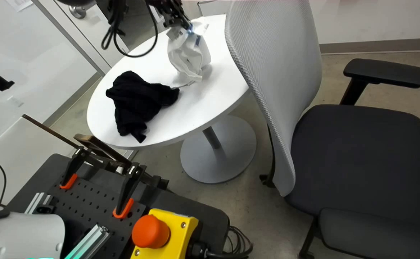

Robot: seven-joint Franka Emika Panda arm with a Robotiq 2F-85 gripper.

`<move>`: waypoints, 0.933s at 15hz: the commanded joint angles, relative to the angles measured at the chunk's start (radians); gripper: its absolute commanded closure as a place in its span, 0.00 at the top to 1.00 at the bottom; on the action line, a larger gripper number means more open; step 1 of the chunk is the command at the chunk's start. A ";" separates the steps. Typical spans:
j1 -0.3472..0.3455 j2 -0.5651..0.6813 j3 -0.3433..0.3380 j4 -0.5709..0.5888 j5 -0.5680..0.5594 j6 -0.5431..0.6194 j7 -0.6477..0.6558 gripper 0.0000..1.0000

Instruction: Hang the white towel on the backrest of the grey chair

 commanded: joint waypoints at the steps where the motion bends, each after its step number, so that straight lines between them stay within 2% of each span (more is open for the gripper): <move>1: -0.244 -0.191 0.275 -0.073 0.034 -0.028 -0.062 0.02; 3: -0.377 -0.233 0.434 -0.042 0.071 -0.035 -0.085 0.02; 6: -0.503 -0.259 0.589 0.020 0.138 -0.025 -0.131 0.02; 11: -0.665 -0.278 0.731 0.142 0.298 -0.038 -0.240 0.02; 14: -0.769 -0.289 0.781 0.214 0.411 -0.078 -0.339 0.02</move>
